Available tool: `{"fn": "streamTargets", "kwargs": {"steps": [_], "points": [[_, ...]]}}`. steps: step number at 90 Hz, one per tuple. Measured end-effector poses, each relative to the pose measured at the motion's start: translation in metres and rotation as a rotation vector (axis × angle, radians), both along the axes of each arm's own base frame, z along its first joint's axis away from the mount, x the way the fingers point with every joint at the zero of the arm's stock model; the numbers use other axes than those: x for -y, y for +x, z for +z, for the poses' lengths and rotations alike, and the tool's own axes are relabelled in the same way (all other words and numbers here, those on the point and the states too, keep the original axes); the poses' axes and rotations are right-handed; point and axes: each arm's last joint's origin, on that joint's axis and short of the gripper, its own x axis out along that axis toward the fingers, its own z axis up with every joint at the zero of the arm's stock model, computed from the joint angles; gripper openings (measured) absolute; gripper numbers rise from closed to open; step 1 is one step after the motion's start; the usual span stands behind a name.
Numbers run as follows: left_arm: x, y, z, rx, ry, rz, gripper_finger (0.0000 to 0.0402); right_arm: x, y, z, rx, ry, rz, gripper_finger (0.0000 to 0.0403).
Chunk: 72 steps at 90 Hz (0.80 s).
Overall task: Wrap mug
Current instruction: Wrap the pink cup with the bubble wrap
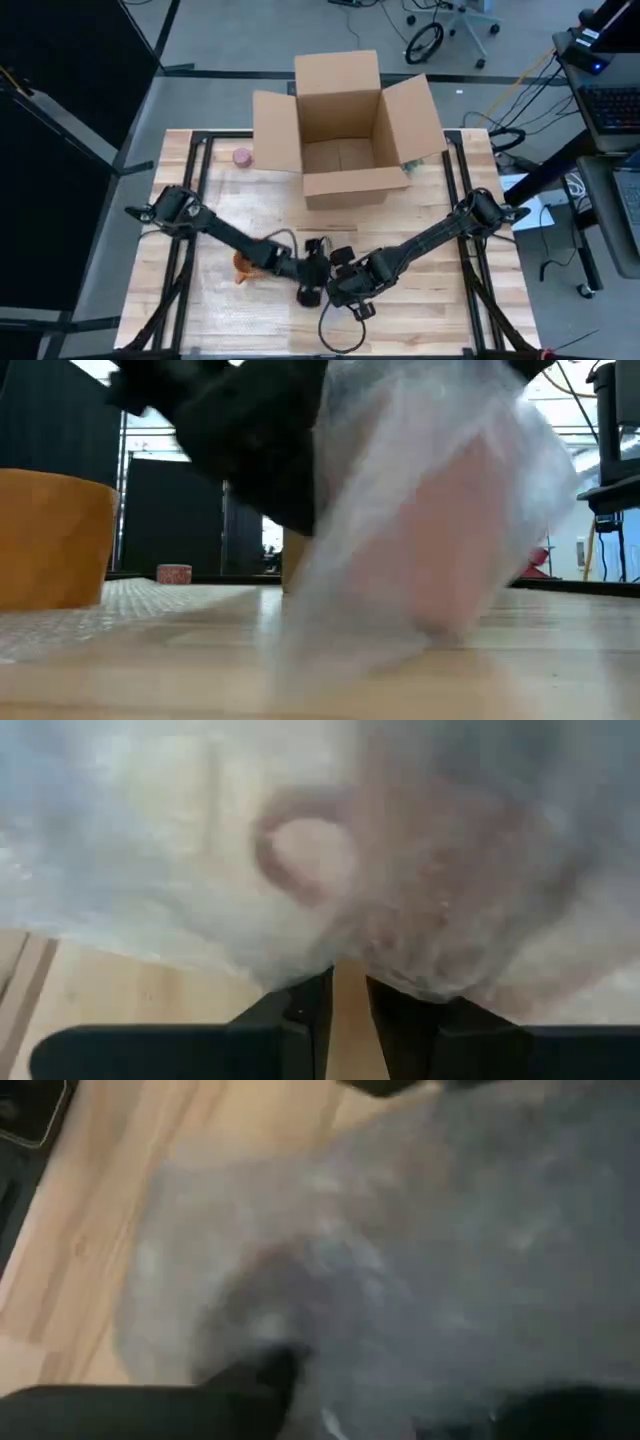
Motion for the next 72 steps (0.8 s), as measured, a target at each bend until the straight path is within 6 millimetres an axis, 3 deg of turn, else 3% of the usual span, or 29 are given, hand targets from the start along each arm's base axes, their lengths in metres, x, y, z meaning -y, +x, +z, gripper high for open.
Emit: {"fn": "streamTargets", "kwargs": {"steps": [19,41,53,72], "points": [[-0.004,-0.018,-0.009,-0.236,0.013,-0.048,0.0056,0.012,0.002,-0.009,-0.05,0.008,-0.062,0.0162],[0.006,-0.048,0.035,-0.25,0.065,-0.015,0.0056,0.007,0.008,-0.006,-0.006,0.087,-0.059,0.0226],[0.01,-0.059,0.047,-0.243,0.102,0.011,0.0056,0.006,0.009,0.016,-0.028,0.113,-0.072,0.0236],[0.011,-0.063,0.051,-0.235,0.14,0.027,0.0056,-0.014,0.006,0.053,0.031,0.151,-0.031,0.0237]]}}
